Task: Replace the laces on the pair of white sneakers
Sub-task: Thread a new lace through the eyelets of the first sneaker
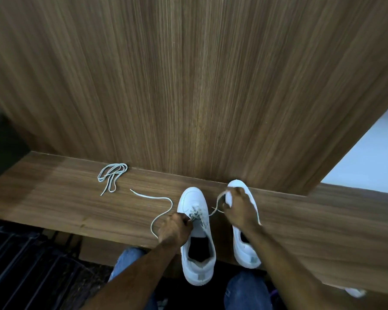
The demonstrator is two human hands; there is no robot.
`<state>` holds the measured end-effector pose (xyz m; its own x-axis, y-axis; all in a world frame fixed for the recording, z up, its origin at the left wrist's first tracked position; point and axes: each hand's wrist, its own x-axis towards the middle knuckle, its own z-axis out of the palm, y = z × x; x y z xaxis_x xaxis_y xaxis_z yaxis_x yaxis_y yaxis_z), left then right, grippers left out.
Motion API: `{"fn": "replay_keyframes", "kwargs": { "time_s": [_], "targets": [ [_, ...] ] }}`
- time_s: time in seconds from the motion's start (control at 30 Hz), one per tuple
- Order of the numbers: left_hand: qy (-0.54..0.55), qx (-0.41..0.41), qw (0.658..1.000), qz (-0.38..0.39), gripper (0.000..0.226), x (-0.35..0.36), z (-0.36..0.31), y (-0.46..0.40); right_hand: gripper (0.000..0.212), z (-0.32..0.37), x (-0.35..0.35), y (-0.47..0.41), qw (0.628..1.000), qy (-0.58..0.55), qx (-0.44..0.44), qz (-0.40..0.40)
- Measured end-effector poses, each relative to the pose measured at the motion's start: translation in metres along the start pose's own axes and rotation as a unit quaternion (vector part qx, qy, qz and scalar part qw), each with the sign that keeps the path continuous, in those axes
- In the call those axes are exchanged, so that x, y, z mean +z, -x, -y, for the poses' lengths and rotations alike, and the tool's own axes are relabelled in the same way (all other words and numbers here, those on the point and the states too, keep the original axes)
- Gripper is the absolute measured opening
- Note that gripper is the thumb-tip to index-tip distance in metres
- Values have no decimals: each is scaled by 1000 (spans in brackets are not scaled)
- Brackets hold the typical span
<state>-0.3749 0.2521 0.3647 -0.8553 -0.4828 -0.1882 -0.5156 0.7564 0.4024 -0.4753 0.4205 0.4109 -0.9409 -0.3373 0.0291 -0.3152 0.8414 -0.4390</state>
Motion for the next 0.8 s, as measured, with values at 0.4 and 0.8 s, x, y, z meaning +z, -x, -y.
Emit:
{"fn": "replay_keyframes", "kwargs": {
  "time_s": [0.4, 0.8],
  "targets": [
    [39, -22, 999, 8, 27, -2, 2, 0, 22, 5, 23, 17, 989, 94, -62, 91],
    [213, 4, 972, 101, 29, 30, 46, -35, 37, 4, 28, 21, 977, 125, -111, 134]
  ]
}}
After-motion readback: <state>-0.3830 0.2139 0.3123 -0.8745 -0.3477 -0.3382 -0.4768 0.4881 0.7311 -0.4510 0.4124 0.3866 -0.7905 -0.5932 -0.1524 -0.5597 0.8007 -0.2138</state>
